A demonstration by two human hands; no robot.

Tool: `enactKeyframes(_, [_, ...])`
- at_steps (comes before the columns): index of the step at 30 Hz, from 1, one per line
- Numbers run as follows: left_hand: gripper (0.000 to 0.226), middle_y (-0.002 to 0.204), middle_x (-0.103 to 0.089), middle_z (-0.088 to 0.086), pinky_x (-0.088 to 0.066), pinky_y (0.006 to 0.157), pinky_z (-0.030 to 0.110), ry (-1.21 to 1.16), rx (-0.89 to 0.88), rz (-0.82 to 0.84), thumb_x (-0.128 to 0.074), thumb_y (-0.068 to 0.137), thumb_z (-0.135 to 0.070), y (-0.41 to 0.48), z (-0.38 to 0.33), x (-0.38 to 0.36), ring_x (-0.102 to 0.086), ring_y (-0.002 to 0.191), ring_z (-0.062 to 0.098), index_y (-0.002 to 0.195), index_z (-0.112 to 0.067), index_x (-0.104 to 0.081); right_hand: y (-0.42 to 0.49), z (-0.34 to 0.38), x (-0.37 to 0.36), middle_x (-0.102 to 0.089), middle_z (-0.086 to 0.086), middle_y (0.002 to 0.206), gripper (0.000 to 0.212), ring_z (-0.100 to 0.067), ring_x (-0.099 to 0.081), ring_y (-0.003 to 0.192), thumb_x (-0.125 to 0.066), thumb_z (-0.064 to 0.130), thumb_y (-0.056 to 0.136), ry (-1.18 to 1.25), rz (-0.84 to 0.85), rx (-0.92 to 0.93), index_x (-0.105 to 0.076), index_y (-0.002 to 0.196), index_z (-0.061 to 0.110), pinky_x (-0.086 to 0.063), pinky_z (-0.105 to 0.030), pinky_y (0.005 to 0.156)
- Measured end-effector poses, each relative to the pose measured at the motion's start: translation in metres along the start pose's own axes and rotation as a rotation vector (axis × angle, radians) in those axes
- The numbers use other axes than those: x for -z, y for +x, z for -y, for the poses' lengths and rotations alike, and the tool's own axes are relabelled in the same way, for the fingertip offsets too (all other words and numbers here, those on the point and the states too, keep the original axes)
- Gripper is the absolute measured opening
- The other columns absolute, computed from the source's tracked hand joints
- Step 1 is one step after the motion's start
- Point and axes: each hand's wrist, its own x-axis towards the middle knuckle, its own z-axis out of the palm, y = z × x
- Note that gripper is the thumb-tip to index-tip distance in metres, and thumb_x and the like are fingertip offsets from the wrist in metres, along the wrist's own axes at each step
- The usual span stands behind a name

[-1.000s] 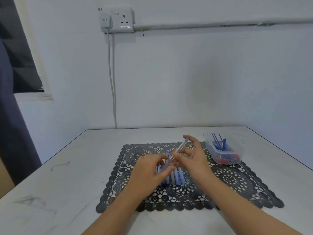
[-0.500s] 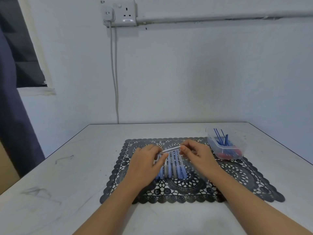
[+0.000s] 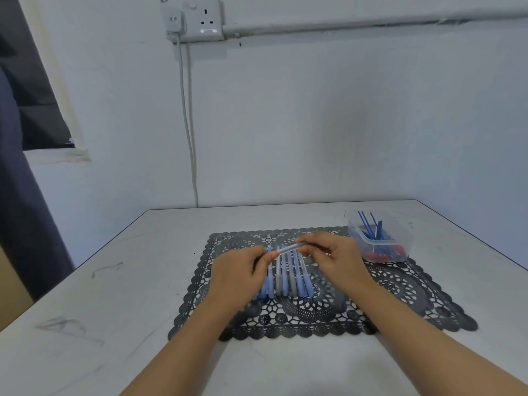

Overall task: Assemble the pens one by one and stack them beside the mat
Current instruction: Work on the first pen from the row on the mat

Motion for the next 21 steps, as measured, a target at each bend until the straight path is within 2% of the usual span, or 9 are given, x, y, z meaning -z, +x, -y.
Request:
enactKeyframes(3, [0.042, 0.040, -0.035, -0.011, -0.026, 0.043, 0.018, 0.010, -0.024, -0.051, -0.046, 0.093, -0.044, 0.000, 0.003, -0.002, -0.036, 0.039, 0.002, 0.053, -0.033, -0.035, 0.000, 0.004, -0.001, -0.072, 0.006, 0.081, 0.023, -0.009, -0.067, 0.078, -0.068, 0.009, 0.081, 0.144, -0.003, -0.075, -0.070, 0.090, 0.031, -0.055, -0.022, 0.073])
enactKeyframes(6, [0.040, 0.040, -0.036, -0.010, -0.028, 0.043, 0.019, 0.009, -0.027, -0.058, -0.047, 0.093, -0.044, 0.000, 0.005, -0.004, -0.036, 0.039, 0.003, 0.056, -0.030, -0.041, 0.002, 0.008, -0.003, -0.071, 0.006, 0.078, 0.028, -0.006, -0.066, 0.077, -0.067, -0.002, 0.079, 0.248, -0.014, -0.133, -0.073, 0.080, 0.026, -0.054, -0.020, 0.072])
enactKeyframes(9, [0.041, 0.040, -0.035, -0.009, -0.023, 0.044, 0.016, 0.015, -0.035, -0.062, -0.047, 0.093, -0.045, 0.000, 0.007, -0.004, -0.035, 0.038, 0.004, 0.055, -0.031, -0.038, 0.003, 0.011, -0.004, -0.070, 0.005, 0.077, 0.033, -0.007, -0.065, 0.077, -0.067, -0.011, 0.074, 0.291, -0.024, -0.139, -0.073, 0.074, 0.022, -0.052, -0.017, 0.071])
enactKeyframes(11, [0.039, 0.041, -0.036, -0.009, -0.023, 0.045, 0.015, 0.025, -0.055, -0.062, -0.047, 0.092, -0.046, -0.001, 0.007, -0.005, -0.036, 0.039, 0.003, 0.056, -0.031, -0.042, 0.003, 0.012, -0.004, -0.070, 0.003, 0.077, 0.031, -0.009, -0.064, 0.073, -0.066, -0.008, 0.077, 0.359, -0.018, -0.190, -0.072, 0.078, 0.023, -0.052, -0.018, 0.066])
enactKeyframes(13, [0.038, 0.041, -0.036, -0.011, -0.021, 0.045, 0.013, 0.030, -0.069, -0.079, -0.045, 0.091, -0.049, -0.001, 0.008, -0.004, -0.036, 0.039, 0.002, 0.059, -0.029, -0.048, 0.004, 0.011, -0.003, -0.069, -0.003, 0.074, 0.018, -0.013, -0.059, 0.064, -0.066, 0.001, 0.081, 0.471, -0.028, -0.284, -0.072, 0.086, 0.017, -0.051, -0.021, 0.059])
enactKeyframes(16, [0.054, 0.043, -0.042, -0.011, -0.018, 0.045, 0.011, 0.042, -0.076, -0.133, -0.031, 0.089, -0.063, -0.001, 0.011, -0.003, -0.038, 0.039, 0.002, 0.063, -0.024, -0.058, 0.005, 0.006, 0.000, -0.065, -0.006, 0.067, 0.011, -0.014, -0.055, 0.056, -0.065, 0.008, 0.082, 0.533, -0.003, -0.442, -0.071, 0.090, 0.002, -0.048, -0.022, 0.052])
enactKeyframes(18, [0.056, 0.047, -0.048, -0.011, -0.019, 0.045, 0.011, 0.059, -0.083, -0.139, -0.029, 0.087, -0.065, 0.000, 0.011, -0.003, -0.041, 0.042, 0.001, 0.068, -0.024, -0.063, 0.005, 0.004, 0.000, -0.065, -0.010, 0.068, 0.012, -0.016, -0.056, 0.057, -0.065, 0.005, 0.082, 0.555, 0.054, -0.507, -0.070, 0.089, -0.003, -0.048, -0.023, 0.054])
enactKeyframes(21, [0.044, 0.051, -0.054, -0.010, -0.021, 0.046, 0.012, 0.109, -0.106, -0.139, -0.041, 0.088, -0.055, 0.001, 0.014, -0.005, -0.046, 0.046, 0.003, 0.071, -0.024, -0.066, 0.005, 0.003, 0.000, -0.064, -0.013, 0.069, 0.012, -0.018, -0.059, 0.059, -0.060, -0.006, 0.082, 0.666, 0.087, -0.587, -0.069, 0.089, -0.003, -0.050, -0.022, 0.056])
